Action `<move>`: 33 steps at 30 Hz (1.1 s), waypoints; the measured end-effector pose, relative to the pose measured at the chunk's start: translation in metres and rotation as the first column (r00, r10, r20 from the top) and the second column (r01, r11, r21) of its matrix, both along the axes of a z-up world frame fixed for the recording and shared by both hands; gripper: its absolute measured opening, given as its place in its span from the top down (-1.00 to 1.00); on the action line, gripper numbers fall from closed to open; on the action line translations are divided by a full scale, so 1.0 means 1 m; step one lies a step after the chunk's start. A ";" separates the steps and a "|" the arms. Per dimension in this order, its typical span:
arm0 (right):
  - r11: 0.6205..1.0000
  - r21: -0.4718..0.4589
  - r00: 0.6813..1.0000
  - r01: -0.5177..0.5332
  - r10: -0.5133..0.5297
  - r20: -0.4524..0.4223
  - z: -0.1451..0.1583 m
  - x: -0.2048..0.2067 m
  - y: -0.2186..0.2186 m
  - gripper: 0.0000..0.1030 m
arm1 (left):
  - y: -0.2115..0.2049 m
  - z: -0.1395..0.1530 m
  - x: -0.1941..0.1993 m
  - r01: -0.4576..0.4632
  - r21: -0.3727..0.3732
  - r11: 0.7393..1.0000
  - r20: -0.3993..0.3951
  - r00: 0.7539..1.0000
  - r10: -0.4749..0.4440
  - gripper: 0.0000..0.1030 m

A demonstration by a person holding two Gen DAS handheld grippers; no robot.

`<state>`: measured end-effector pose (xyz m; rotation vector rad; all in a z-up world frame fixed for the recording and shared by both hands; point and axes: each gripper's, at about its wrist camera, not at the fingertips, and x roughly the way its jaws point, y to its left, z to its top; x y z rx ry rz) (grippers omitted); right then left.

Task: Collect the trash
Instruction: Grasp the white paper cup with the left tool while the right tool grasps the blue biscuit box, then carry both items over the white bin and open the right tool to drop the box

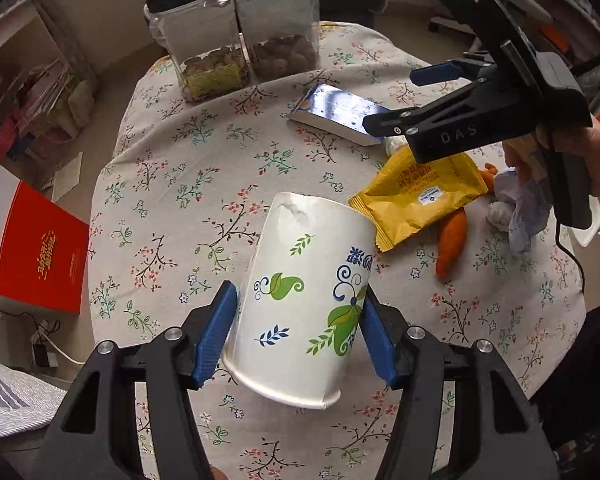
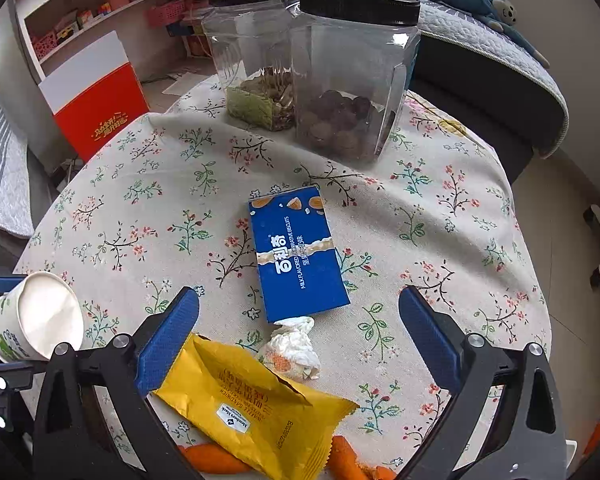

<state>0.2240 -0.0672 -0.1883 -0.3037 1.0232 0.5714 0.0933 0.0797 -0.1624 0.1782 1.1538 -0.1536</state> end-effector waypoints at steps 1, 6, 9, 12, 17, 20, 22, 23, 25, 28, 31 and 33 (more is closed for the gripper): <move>1.000 0.001 1.000 -0.009 0.009 -0.012 -0.004 0.005 0.003 -0.86 | 0.007 0.002 0.005 -0.047 -0.016 0.999 0.014 0.999 0.047 -0.16; 1.000 -0.013 0.999 -0.028 0.027 -0.031 -0.018 0.023 0.025 -0.86 | 0.024 0.009 0.021 -0.186 -0.118 0.975 0.051 0.980 0.193 -0.16; 0.999 -0.037 0.998 -0.030 0.028 -0.056 -0.031 0.028 0.035 -0.65 | 0.031 0.010 0.028 -0.243 -0.148 0.959 0.062 0.965 0.254 -0.16; 0.999 -0.043 0.997 -0.025 0.022 -0.074 -0.038 0.027 0.039 -0.03 | 0.040 0.011 0.032 -0.305 -0.163 0.938 0.081 0.944 0.321 -0.16; 0.999 -0.030 0.999 0.039 -0.040 -0.012 -0.021 0.010 0.034 0.00 | 0.055 0.015 0.032 -0.387 -0.187 0.903 0.131 0.901 0.414 -0.16; 0.994 0.004 0.993 0.109 -0.109 0.035 0.001 -0.005 0.026 0.00 | 0.063 0.022 0.032 -0.419 -0.215 0.882 0.158 0.877 0.455 -0.16; 0.990 0.024 0.988 0.141 -0.142 0.062 0.018 -0.018 0.019 0.00 | 0.063 0.027 0.031 -0.425 -0.232 0.875 0.181 0.865 0.469 -0.16; 0.988 0.032 0.985 0.152 -0.154 0.077 0.027 -0.024 0.015 0.00 | 0.063 0.030 0.030 -0.425 -0.238 0.874 0.192 0.861 0.471 -0.16; 0.983 0.057 0.978 0.173 -0.178 0.109 0.045 -0.034 0.003 0.00 | 0.061 0.036 0.027 -0.425 -0.252 0.869 0.216 0.851 0.479 -0.17; 0.973 0.097 0.964 0.211 -0.224 0.144 0.067 -0.053 -0.018 0.00 | 0.058 0.041 0.024 -0.425 -0.281 0.861 0.238 0.838 0.491 -0.17; 0.958 0.142 0.944 0.249 -0.273 0.184 0.085 -0.070 -0.043 0.00 | 0.053 0.047 0.020 -0.418 -0.297 0.859 0.268 0.827 0.495 -0.17; 0.947 0.165 0.926 0.276 -0.308 0.218 0.096 -0.081 -0.058 0.00 | 0.047 0.052 0.017 -0.408 -0.304 0.861 0.297 0.818 0.492 -0.17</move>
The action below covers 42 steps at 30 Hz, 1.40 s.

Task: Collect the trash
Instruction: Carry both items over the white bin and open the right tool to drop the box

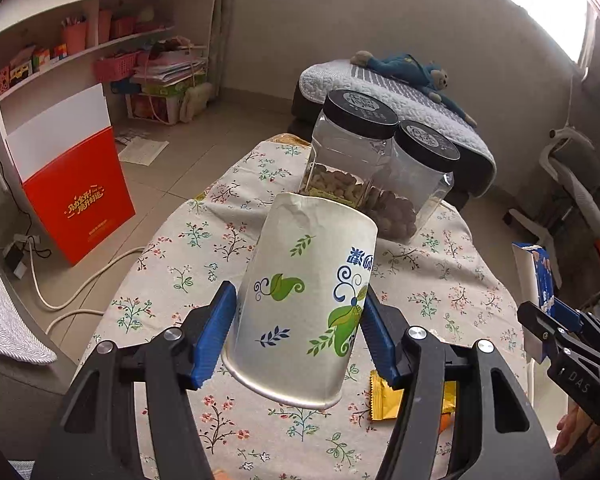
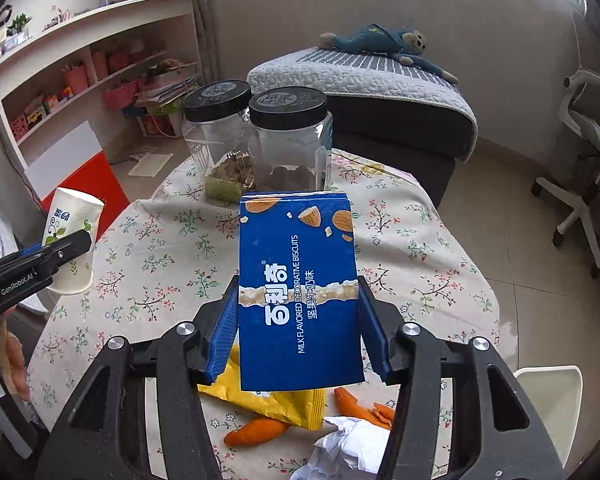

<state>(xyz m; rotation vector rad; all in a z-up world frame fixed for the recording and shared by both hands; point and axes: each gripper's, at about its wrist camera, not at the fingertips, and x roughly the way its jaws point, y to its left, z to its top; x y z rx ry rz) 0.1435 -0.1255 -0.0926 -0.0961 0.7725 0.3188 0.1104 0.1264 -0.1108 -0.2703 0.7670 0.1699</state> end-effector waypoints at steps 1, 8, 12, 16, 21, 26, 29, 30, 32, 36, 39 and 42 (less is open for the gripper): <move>1.000 0.006 1.000 0.019 -0.020 0.020 0.005 -0.004 -0.007 0.00 | -0.004 0.002 -0.002 0.001 0.010 1.000 0.016 1.000 -0.001 -0.17; 0.984 0.033 0.967 0.173 -0.176 0.183 0.029 -0.037 -0.043 0.00 | -0.043 0.023 -0.015 0.019 0.126 0.992 0.151 0.988 -0.038 -0.19; 0.963 0.043 0.930 0.266 -0.268 0.253 0.024 -0.039 -0.051 0.00 | -0.067 0.029 -0.020 0.030 0.167 0.985 0.200 0.978 -0.063 -0.20; 0.950 0.049 0.909 0.309 -0.311 0.277 0.022 -0.033 -0.057 0.00 | -0.088 0.028 -0.016 0.044 0.192 0.980 0.206 0.975 -0.084 -0.20; 0.945 0.069 0.910 0.321 -0.328 0.254 0.021 -0.031 -0.063 0.00 | -0.102 0.029 -0.009 0.051 0.179 0.982 0.214 0.973 -0.090 -0.20; 0.941 0.065 0.901 0.333 -0.338 0.271 0.022 -0.034 -0.069 0.00 | -0.118 0.035 -0.005 0.073 0.158 0.985 0.231 0.967 -0.109 -0.20; 0.939 0.057 0.898 0.340 -0.342 0.275 0.022 -0.036 -0.076 0.00 | -0.130 0.040 -0.004 0.087 0.154 0.984 0.248 0.961 -0.124 -0.20; 0.938 0.054 0.897 0.344 -0.345 0.278 0.022 -0.037 -0.079 0.00 | -0.134 0.041 -0.004 0.092 0.153 0.984 0.252 0.959 -0.129 -0.20; 0.935 0.048 0.893 0.351 -0.350 0.284 0.023 -0.039 -0.085 0.00 | -0.140 0.043 -0.004 0.102 0.156 0.982 0.260 0.955 -0.141 -0.21; 0.929 0.054 0.886 0.367 -0.367 0.285 0.025 -0.041 -0.096 0.00 | -0.153 0.047 -0.005 0.121 0.167 0.978 0.273 0.948 -0.164 -0.20; 0.924 0.061 0.882 0.378 -0.379 0.281 0.025 -0.042 -0.104 -0.01 | -0.161 0.047 -0.005 0.141 0.169 0.976 0.271 0.945 -0.183 -0.21; 0.920 0.060 0.878 0.387 -0.388 0.282 0.026 -0.044 -0.111 -0.01 | -0.168 0.047 -0.005 0.162 0.165 0.973 0.263 0.943 -0.202 -0.21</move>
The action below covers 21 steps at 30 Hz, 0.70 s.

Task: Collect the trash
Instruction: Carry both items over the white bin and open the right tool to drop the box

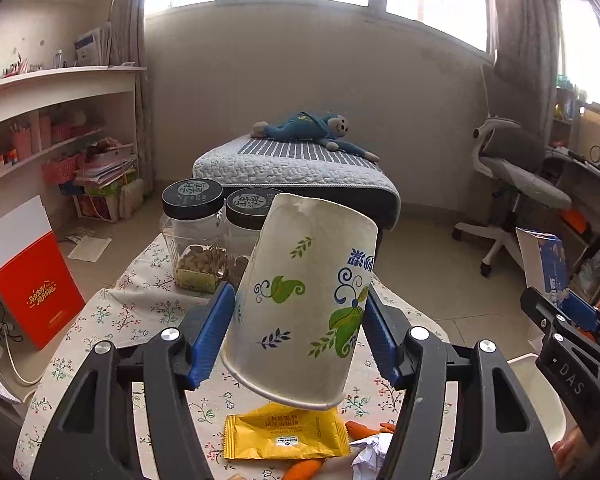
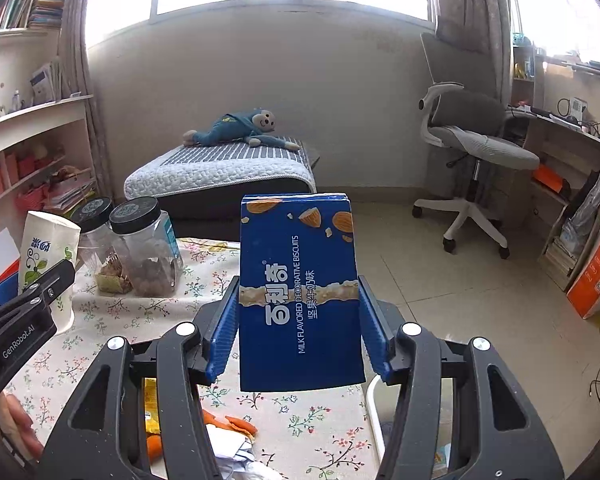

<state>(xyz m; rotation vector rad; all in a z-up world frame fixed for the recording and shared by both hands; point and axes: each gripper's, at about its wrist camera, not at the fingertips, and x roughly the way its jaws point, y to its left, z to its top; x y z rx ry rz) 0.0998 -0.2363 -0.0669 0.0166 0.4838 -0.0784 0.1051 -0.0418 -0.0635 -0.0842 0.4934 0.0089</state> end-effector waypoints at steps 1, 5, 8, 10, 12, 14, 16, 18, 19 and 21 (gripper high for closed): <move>1.000 -0.001 1.000 0.004 -0.004 0.001 0.000 -0.001 -0.002 -0.01 | -0.002 0.000 0.000 0.005 0.001 1.000 0.001 1.000 -0.005 -0.20; 1.000 -0.004 1.000 0.019 -0.019 0.009 0.002 -0.006 -0.012 -0.01 | -0.011 0.000 -0.002 0.023 0.010 1.000 0.005 1.000 -0.023 -0.21; 0.999 -0.001 0.999 0.033 -0.033 0.010 0.003 -0.008 -0.022 -0.01 | -0.018 -0.001 -0.003 0.037 0.011 0.999 0.000 0.999 -0.037 -0.21; 0.999 0.000 0.999 0.044 -0.044 0.011 0.004 -0.009 -0.028 -0.01 | -0.023 -0.001 -0.004 0.048 0.013 0.999 -0.001 0.999 -0.048 -0.21; 0.998 0.002 0.998 0.055 -0.055 0.011 0.004 -0.010 -0.034 -0.01 | -0.029 -0.001 -0.006 0.060 0.018 0.998 0.001 0.998 -0.060 -0.21; 0.998 0.004 0.998 0.068 -0.068 0.012 0.004 -0.012 -0.039 -0.01 | -0.035 0.000 -0.006 0.071 0.021 0.997 0.004 0.997 -0.071 -0.20; 0.997 0.004 0.997 0.082 -0.082 0.012 0.004 -0.013 -0.046 -0.01 | -0.041 0.000 -0.007 0.082 0.023 0.996 0.007 0.997 -0.082 -0.21; 0.995 0.006 0.995 0.096 -0.096 0.011 0.004 -0.015 -0.053 -0.01 | -0.047 -0.001 -0.007 0.094 0.024 0.995 0.005 0.996 -0.095 -0.21; 0.995 0.006 0.995 0.103 -0.103 0.008 0.003 -0.015 -0.057 -0.01 | -0.050 0.000 -0.007 0.100 0.024 0.995 0.005 0.995 -0.100 -0.21; 0.993 0.007 0.993 0.118 -0.118 0.004 0.003 -0.016 -0.064 -0.01 | -0.057 -0.001 -0.007 0.114 0.027 0.993 0.005 0.994 -0.114 -0.21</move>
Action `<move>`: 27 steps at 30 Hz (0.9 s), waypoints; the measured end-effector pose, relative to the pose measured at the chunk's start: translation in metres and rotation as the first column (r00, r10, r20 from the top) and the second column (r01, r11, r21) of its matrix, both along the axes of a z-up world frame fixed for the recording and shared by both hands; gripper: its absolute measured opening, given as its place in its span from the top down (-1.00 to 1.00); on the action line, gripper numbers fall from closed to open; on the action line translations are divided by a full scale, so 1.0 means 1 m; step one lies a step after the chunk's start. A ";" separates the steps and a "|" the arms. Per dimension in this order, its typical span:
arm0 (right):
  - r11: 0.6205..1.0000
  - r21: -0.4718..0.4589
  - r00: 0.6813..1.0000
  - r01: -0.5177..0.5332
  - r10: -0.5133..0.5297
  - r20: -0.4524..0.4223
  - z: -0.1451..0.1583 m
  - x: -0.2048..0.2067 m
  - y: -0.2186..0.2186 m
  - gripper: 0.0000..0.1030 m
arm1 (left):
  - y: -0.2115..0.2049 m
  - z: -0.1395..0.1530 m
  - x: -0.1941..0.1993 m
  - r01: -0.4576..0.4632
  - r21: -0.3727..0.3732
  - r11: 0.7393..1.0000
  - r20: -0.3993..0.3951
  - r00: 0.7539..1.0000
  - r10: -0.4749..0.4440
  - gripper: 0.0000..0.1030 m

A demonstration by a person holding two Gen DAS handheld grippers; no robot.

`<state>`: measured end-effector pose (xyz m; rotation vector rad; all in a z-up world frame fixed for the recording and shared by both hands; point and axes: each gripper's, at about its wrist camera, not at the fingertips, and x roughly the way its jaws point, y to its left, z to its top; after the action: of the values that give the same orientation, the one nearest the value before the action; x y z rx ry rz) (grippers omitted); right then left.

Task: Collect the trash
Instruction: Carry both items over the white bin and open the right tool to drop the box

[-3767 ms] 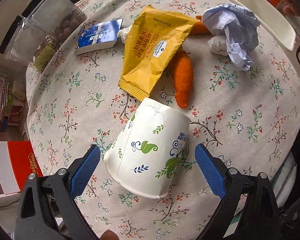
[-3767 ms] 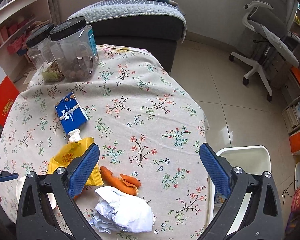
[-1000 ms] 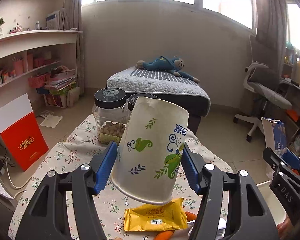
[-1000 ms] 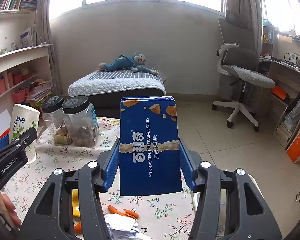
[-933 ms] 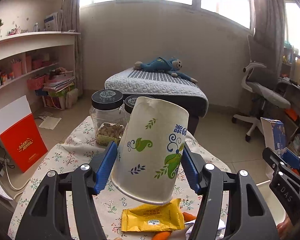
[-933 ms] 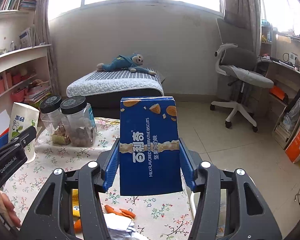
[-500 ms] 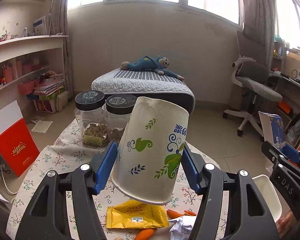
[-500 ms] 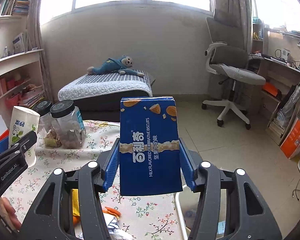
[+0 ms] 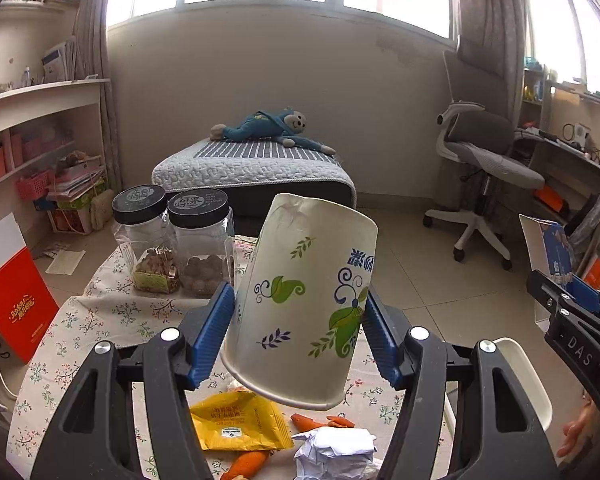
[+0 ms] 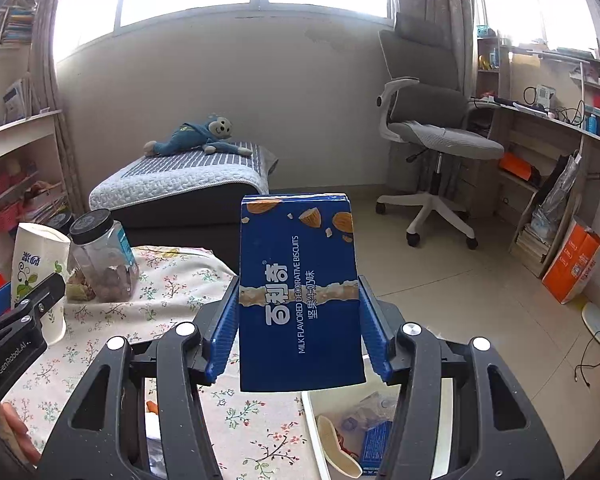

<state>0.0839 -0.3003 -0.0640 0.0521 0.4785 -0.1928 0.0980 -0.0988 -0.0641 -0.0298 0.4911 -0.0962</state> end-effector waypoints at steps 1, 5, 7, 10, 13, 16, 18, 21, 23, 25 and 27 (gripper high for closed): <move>1.000 0.002 1.000 0.008 -0.008 -0.002 0.000 0.000 -0.004 -0.01 | -0.004 -0.001 -0.001 0.008 0.003 1.000 0.000 1.000 -0.008 -0.21; 0.999 0.011 0.999 0.049 -0.049 -0.006 -0.002 -0.002 -0.023 -0.01 | -0.021 -0.002 -0.003 0.033 0.013 0.999 0.000 0.999 -0.033 -0.21; 0.997 0.019 0.998 0.070 -0.070 -0.008 -0.003 -0.003 -0.033 -0.01 | -0.027 -0.003 -0.003 0.044 0.016 0.999 -0.002 0.999 -0.044 -0.21; 0.994 0.024 0.995 0.103 -0.103 -0.010 -0.004 -0.006 -0.047 -0.01 | -0.037 -0.004 -0.004 0.058 0.021 0.998 -0.004 0.998 -0.058 -0.21; 0.990 0.035 0.990 0.137 -0.137 -0.016 -0.006 -0.007 -0.062 -0.01 | -0.047 -0.005 -0.005 0.072 0.026 0.997 -0.004 0.997 -0.072 -0.21; 0.984 0.053 0.985 0.171 -0.169 -0.027 -0.009 -0.008 -0.078 -0.01 | -0.057 -0.007 -0.007 0.090 0.033 0.995 -0.006 0.996 -0.090 -0.20; 0.980 0.056 0.981 0.192 -0.190 -0.036 -0.012 -0.009 -0.086 -0.01 | -0.064 -0.008 -0.008 0.103 0.037 0.994 -0.008 0.995 -0.103 -0.21; 0.973 0.058 0.974 0.224 -0.221 -0.052 -0.016 -0.010 -0.100 -0.01 | -0.075 -0.010 -0.009 0.126 0.043 0.991 -0.011 0.992 -0.125 -0.21; 0.967 0.062 0.968 0.247 -0.243 -0.064 -0.019 -0.009 -0.110 -0.02 | -0.085 -0.011 -0.011 0.144 0.042 0.989 -0.020 0.989 -0.143 -0.20; 0.961 0.071 0.962 0.266 -0.260 -0.083 -0.022 -0.009 -0.121 -0.02 | -0.094 -0.013 -0.010 0.165 0.037 0.986 -0.033 0.986 -0.164 -0.20; 0.956 0.086 0.957 0.281 -0.273 -0.095 -0.025 -0.009 -0.130 -0.02 | -0.102 -0.013 -0.008 0.182 0.026 0.983 -0.046 0.983 -0.180 -0.20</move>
<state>0.0747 -0.4304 -0.0888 0.2094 0.5626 -0.4489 0.0897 -0.2004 -0.0772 0.0422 0.5378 -0.2672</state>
